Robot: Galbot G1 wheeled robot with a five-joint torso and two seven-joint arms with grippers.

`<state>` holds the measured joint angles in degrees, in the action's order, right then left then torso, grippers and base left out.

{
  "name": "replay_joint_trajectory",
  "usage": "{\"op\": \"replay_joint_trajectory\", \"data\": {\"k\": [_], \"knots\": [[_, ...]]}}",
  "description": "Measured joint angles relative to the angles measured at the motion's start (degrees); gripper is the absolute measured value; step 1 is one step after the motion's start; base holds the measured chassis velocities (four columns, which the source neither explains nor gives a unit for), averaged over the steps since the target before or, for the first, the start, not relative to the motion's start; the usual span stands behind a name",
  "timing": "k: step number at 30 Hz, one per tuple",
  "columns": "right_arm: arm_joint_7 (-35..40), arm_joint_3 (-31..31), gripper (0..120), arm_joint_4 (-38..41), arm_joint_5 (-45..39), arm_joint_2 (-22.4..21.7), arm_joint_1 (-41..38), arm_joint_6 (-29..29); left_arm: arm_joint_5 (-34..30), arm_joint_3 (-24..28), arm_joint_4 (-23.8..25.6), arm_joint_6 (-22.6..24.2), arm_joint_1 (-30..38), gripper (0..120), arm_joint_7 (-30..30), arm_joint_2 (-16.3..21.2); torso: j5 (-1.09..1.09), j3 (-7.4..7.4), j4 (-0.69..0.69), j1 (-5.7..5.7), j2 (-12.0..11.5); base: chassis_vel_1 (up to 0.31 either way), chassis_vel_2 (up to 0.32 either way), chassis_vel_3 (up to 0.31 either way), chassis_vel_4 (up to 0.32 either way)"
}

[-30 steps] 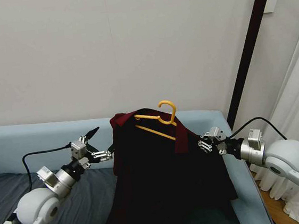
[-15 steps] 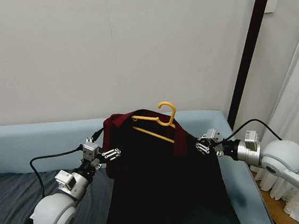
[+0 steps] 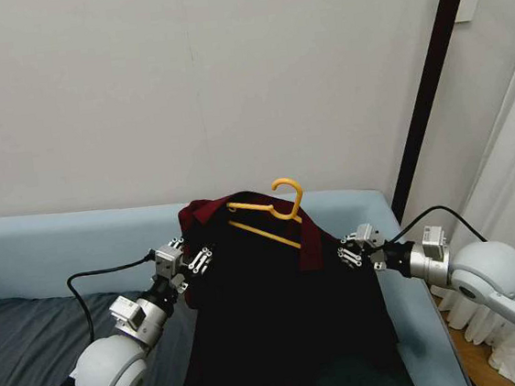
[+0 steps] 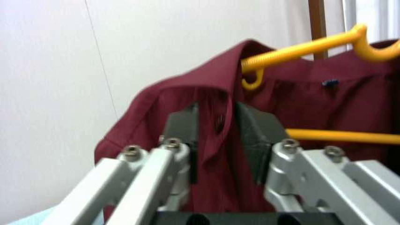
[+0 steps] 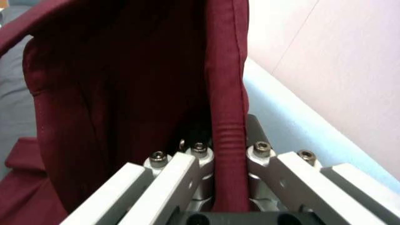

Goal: Pick up the clothes from the sofa and hang them on the clothes hanger.

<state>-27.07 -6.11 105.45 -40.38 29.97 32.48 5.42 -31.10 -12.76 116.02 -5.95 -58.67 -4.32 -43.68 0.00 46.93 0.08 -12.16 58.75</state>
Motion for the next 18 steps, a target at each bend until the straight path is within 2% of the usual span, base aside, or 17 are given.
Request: {"op": "replay_joint_trajectory", "data": {"k": [2,4,6,14,18], "knots": [[0.0,-0.1,1,-0.13,0.13,0.12,-0.05,0.0,-0.12,-0.08,0.13,-0.14,0.02,17,-0.01,0.04,0.0,0.0,0.0,0.0,0.0,0.0,0.0,0.0,0.0],[-0.03,-0.25,1,-0.37,0.36,0.26,-0.09,0.01,-0.34,-0.11,0.5,-0.22,0.41,4,-0.01,0.04,0.0,0.0,0.0,0.0,0.0,0.0,0.0,0.0,0.0],[-0.06,-0.29,1,-0.47,0.46,0.32,-0.09,0.02,-0.58,-0.09,0.67,-0.22,0.69,1,0.01,0.06,0.0,0.0,0.0,0.0,0.0,0.0,0.0,0.0,0.0],[-0.11,-0.99,1,-1.44,1.0,1.05,-0.59,0.07,-4.3,1.94,2.12,-0.34,3.15,0,1.23,0.25,0.0,0.0,0.0,0.0,0.0,0.0,0.0,0.0,0.0],[-0.63,-1.25,1,-1.71,2.07,1.44,-0.52,0.09,-6.19,5.47,2.48,-0.66,5.89,0,2.97,0.16,0.0,0.0,0.0,0.0,0.0,0.0,0.0,0.0,0.0]]}}
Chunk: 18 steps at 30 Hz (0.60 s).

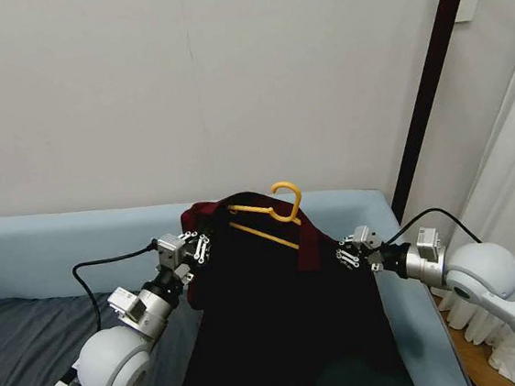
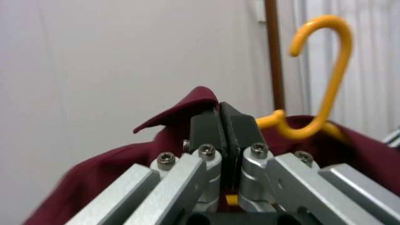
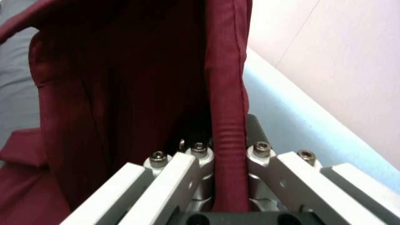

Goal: Pick up the clothes from the sofa and hang them on the clothes hanger.

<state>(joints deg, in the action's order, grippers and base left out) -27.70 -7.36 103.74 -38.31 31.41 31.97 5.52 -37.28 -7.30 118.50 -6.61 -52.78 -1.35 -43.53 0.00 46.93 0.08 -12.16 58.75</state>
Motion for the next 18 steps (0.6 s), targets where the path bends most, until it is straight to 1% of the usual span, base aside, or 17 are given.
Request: {"op": "replay_joint_trajectory", "data": {"k": [1,2,3,5,10,18], "knots": [[0.0,0.0,1,0.0,0.0,0.0,0.0,0.0,0.0,0.0,0.0,0.0,0.0,0,0.0,0.0,0.0,0.0,0.0,0.0,0.0,0.0,0.0,0.0,0.0],[-0.06,-0.04,1,0.03,0.22,0.07,0.12,0.0,-0.38,1.32,-0.17,-0.04,0.92,0,0.63,-0.09,-0.01,0.0,0.01,0.0,0.0,0.0,0.0,0.0,0.0],[-0.08,-0.05,1,0.24,0.34,0.18,0.28,0.01,-0.76,4.22,-1.15,-0.13,2.82,0,1.53,-0.49,-0.01,0.0,0.01,0.0,0.0,0.0,0.0,0.0,0.0],[-0.08,-0.05,1,0.42,0.22,0.15,0.37,0.01,-0.53,6.68,-2.2,-0.13,4.18,0,1.97,-1.06,-0.01,0.0,0.0,0.0,0.0,0.0,0.0,0.0,0.0],[0.08,-0.02,1,0.74,-0.96,-0.07,0.54,-0.29,-0.17,8.71,-3.24,-0.2,4.68,0,2.84,-1.91,-0.01,0.0,0.0,0.0,0.0,0.0,0.0,0.0,0.0],[1.85,-0.01,1,0.97,-2.65,-0.1,0.74,-0.72,0.83,8.85,-3.31,-0.52,3.42,0,4.38,-1.82,0.0,0.0,0.0,0.0,0.0,0.0,0.0,0.0,0.0]]}}
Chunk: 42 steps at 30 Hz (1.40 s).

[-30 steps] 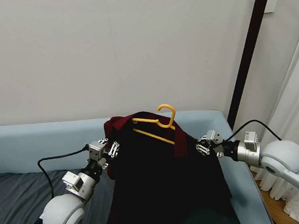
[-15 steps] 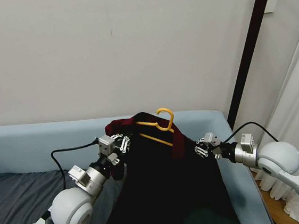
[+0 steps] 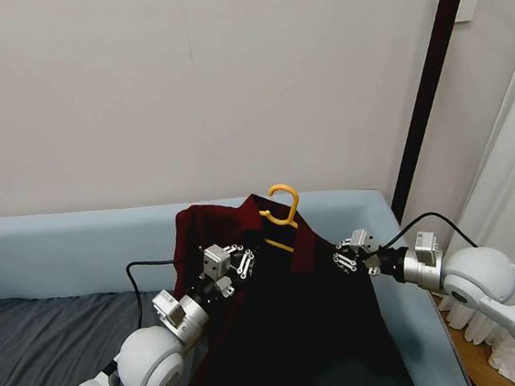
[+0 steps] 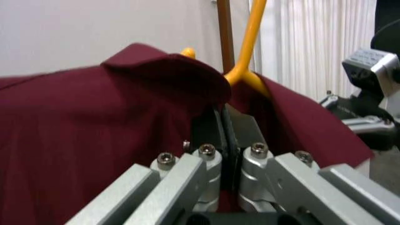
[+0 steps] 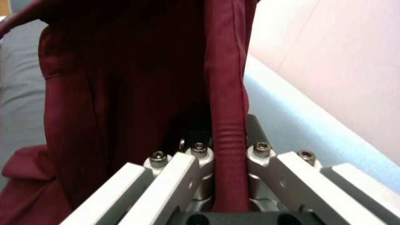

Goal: Pick up the clothes from the sofa and hang them on the clothes hanger.

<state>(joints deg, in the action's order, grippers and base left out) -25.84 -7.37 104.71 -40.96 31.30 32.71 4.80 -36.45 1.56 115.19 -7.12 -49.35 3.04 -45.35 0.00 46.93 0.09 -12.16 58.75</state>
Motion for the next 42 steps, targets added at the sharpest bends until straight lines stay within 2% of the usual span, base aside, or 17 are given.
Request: {"op": "replay_joint_trajectory", "data": {"k": [8,12,15,16,20,21,22,23,24,27,28,33,34,37,38,42], "knots": [[2.29,0.4,1,0.24,-1.09,-0.53,-0.1,-0.17,1.76,-1.17,-0.29,-1.9,-1.91,0,0.15,0.74,0.0,0.0,0.0,0.0,0.0,0.0,0.0,0.0,0.0],[3.74,0.79,1,0.66,-1.08,-1.55,-0.15,-0.18,2.93,-1.43,-0.31,-2.29,-2.92,3,-2.42,0.82,0.0,0.0,0.0,0.0,0.0,0.0,0.0,0.0,0.0],[4.94,1.08,1,0.98,-0.98,-2.44,-0.25,-0.15,4.34,-3.73,-0.25,-3.02,-5.55,18,-3.64,0.84,0.0,0.0,0.0,0.0,0.0,0.0,0.0,0.0,0.0],[4.94,1.08,1,0.98,-0.98,-2.44,-0.25,-0.15,4.34,-3.73,-0.25,-3.02,-5.55,18,-3.64,0.84,0.0,0.0,0.0,0.0,0.0,0.0,0.0,0.0,0.0],[5.71,1.49,1,1.47,-0.81,-3.72,-0.32,-0.03,4.88,-5.35,0.1,-3.65,-7.85,34,-4.71,1.04,0.0,0.0,-0.02,0.0,0.0,0.0,0.0,0.0,0.0],[5.71,1.49,1,1.47,-0.81,-3.72,-0.32,-0.03,4.88,-5.35,0.1,-3.65,-7.85,34,-4.71,1.04,0.0,0.0,-0.02,0.0,0.0,0.0,0.0,0.0,0.0],[5.96,1.7,1,1.7,-0.92,-4.33,-0.32,-0.02,4.88,-5.56,0.18,-3.97,-8.01,41,-4.75,1.12,0.0,0.0,-0.01,0.0,0.0,0.0,0.0,0.0,0.0],[6.01,1.74,1,1.74,-0.96,-4.45,-0.32,-0.02,4.88,-5.61,0.2,-4.03,-8.03,41,-4.75,1.13,0.0,0.0,-0.01,0.0,0.0,0.0,0.0,0.0,0.0],[6.39,2.12,1,2.12,-1.43,-5.61,-0.41,0.08,4.6,-6.16,0.32,-4.74,-8.1,50,-4.78,1.11,0.0,0.0,0.01,0.0,0.0,0.0,0.0,0.0,0.0],[8.54,3.33,1,4.56,-3.09,-9.78,-0.72,3.97,3.09,-7.85,0.41,-5.74,-7.76,63,-5.08,0.19,-0.01,0.0,-0.01,0.0,0.0,0.0,0.0,0.0,0.0],[8.54,3.33,1,4.56,-3.09,-9.78,-0.72,3.97,3.09,-7.85,0.41,-5.74,-7.76,63,-5.08,0.19,-0.01,0.0,-0.01,0.0,0.0,0.0,0.0,0.0,0.0],[16.34,5.79,1,9.55,-11.49,-17.78,-2.04,13.47,2.51,-9.43,-0.46,-6.61,-7.51,82,-7.1,-1.91,0.01,-0.01,0.02,0.0,0.0,0.0,0.0,0.0,0.0],[16.34,5.79,1,9.55,-11.49,-17.78,-2.04,13.47,2.51,-9.43,-0.46,-6.61,-7.51,82,-7.1,-1.91,0.01,-0.01,0.02,0.0,0.0,0.0,0.0,0.0,0.0],[19.09,8.22,1,11.69,-17.0,-22.8,-2.95,18.32,2.6,-9.57,-0.94,-6.76,-7.69,97,-8.02,-3.09,-0.02,0.0,-0.02,0.0,0.0,0.0,0.0,0.0,0.0],[19.09,8.22,1,11.69,-17.0,-22.8,-2.95,18.32,2.6,-9.57,-0.94,-6.76,-7.69,97,-8.02,-3.09,-0.02,0.0,-0.02,0.0,0.0,0.0,0.0,0.0,0.0],[24.05,13.18,1,14.79,-25.93,-31.09,-3.03,24.47,2.66,-9.55,-1.93,-6.46,-6.64,108,-9.24,-4.06,-0.01,-0.01,0.02,0.0,0.0,0.0,0.0,0.0,0.0]]}}
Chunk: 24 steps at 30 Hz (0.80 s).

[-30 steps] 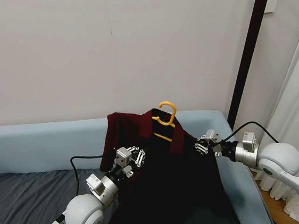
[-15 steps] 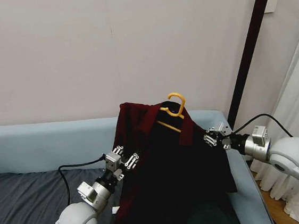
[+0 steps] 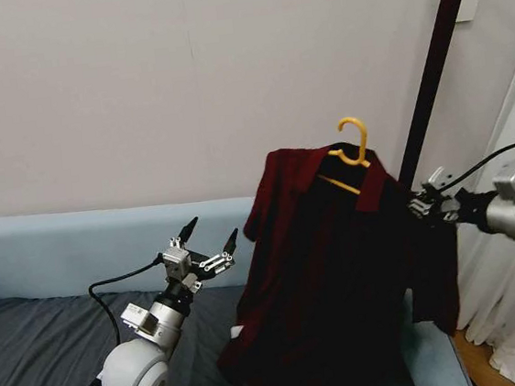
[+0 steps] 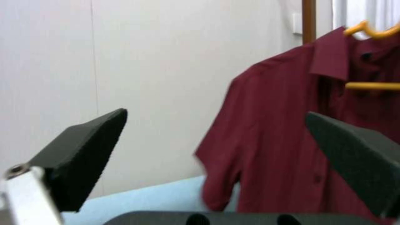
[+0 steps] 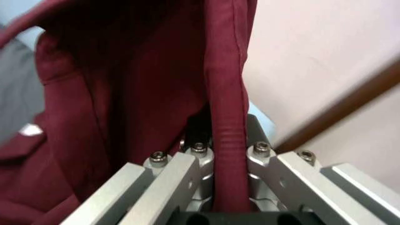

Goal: Pick up the clothes from the sofa and hang them on the clothes hanger.

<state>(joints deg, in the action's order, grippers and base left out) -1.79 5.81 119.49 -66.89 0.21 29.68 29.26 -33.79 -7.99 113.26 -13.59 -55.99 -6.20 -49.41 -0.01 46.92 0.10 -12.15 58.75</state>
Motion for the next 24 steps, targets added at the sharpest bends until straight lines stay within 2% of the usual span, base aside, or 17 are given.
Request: {"op": "replay_joint_trajectory", "data": {"k": [1,4,8,15,20,24], "knots": [[0.0,0.0,1,0.0,0.0,0.0,0.0,0.0,0.0,0.0,0.0,0.0,0.0,108,0.0,0.0,0.0,0.0,0.0,0.0,0.0,0.0,0.0,0.0,0.0],[3.0,3.53,1,0.88,-6.78,-3.7,0.31,2.47,0.0,-0.16,-0.12,0.08,0.4,113,-0.76,-0.43,0.02,0.0,0.0,0.0,0.0,0.0,0.0,0.0,0.0],[5.34,4.65,1,-0.14,-8.86,-3.89,0.47,2.69,0.04,-0.54,0.31,0.08,0.06,115,-1.17,-0.7,0.01,0.0,-0.03,0.0,0.0,0.0,0.0,0.0,0.0],[13.01,4.44,1,-9.16,-4.32,5.02,0.13,2.34,1.26,-2.01,1.55,0.81,-2.31,110,-2.41,-0.69,-0.02,0.02,-0.04,-0.01,0.0,0.0,0.0,0.0,0.0],[15.67,4.33,1,-13.45,-2.53,6.44,-0.51,3.53,1.69,-2.61,1.59,1.34,-2.87,104,-2.68,-0.34,-0.02,0.02,-0.03,0.0,0.0,0.0,0.0,0.0,0.0],[19.88,2.97,1,-18.68,-2.27,6.49,-3.96,7.75,2.23,-2.69,0.87,1.69,-2.73,100,-3.07,-0.64,0.0,0.01,-0.02,0.0,0.0,0.0,0.0,0.0,0.0]]}}
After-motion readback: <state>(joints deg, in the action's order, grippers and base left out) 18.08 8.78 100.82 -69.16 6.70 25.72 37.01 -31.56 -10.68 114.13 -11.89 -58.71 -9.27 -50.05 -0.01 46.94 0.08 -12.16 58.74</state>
